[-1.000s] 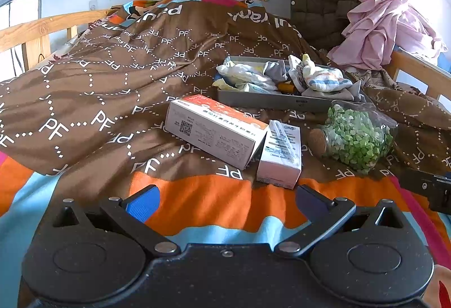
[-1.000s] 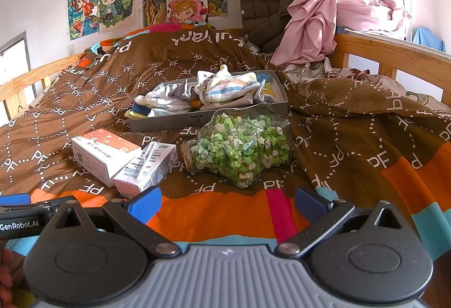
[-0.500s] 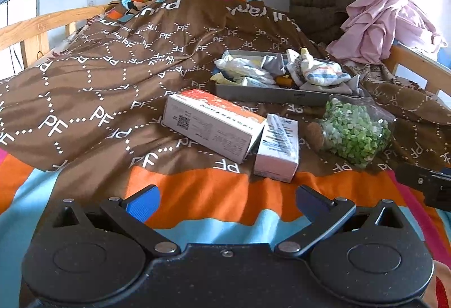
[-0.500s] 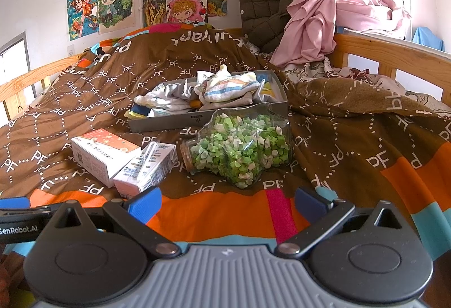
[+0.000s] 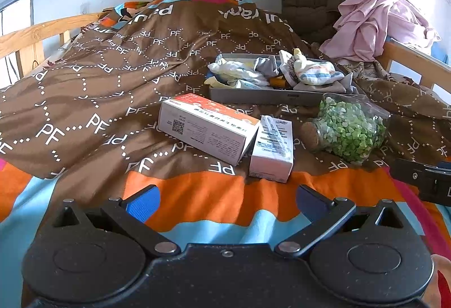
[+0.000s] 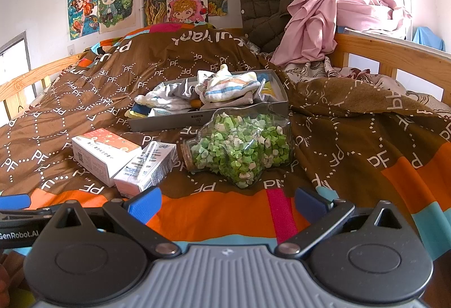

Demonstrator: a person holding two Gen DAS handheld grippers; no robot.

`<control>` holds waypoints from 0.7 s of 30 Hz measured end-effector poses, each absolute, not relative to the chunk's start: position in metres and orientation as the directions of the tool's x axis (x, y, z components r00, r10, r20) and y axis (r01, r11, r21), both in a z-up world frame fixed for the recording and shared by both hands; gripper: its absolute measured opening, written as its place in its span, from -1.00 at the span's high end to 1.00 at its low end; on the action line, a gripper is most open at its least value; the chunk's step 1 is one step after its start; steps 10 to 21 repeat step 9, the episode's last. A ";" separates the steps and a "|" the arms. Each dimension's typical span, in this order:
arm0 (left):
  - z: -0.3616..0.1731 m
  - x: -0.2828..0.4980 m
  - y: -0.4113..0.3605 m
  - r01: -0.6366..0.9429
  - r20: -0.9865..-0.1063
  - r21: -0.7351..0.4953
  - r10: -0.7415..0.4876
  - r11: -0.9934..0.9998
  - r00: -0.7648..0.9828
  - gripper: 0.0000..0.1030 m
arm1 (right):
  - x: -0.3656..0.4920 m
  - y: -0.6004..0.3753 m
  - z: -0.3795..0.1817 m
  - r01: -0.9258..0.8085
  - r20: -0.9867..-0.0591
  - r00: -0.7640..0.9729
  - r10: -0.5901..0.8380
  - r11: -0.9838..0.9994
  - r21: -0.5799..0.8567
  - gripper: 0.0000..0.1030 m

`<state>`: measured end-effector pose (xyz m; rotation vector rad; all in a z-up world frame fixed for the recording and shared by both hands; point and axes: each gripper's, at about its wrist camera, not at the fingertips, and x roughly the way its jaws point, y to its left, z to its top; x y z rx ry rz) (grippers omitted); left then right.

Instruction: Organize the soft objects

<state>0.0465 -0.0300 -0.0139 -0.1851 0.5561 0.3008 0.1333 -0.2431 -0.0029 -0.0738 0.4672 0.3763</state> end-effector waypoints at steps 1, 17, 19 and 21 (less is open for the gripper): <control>-0.013 0.046 -0.030 -0.328 -0.539 -0.090 0.231 0.940 0.810 -0.98 | 0.133 -0.243 -0.003 -0.370 -0.453 0.825 0.337 0.929 0.016 -0.99; -0.013 0.046 -0.033 -0.313 -0.530 -0.087 0.222 0.946 0.818 -0.98 | 0.133 -0.243 -0.002 -0.370 -0.454 0.825 0.337 0.929 0.016 -0.99; -0.013 0.046 -0.033 -0.313 -0.530 -0.087 0.222 0.946 0.818 -0.98 | 0.133 -0.243 -0.002 -0.370 -0.454 0.825 0.337 0.929 0.016 -0.99; -0.013 0.046 -0.033 -0.313 -0.530 -0.087 0.222 0.946 0.818 -0.98 | 0.133 -0.243 -0.002 -0.370 -0.454 0.825 0.337 0.929 0.016 -0.99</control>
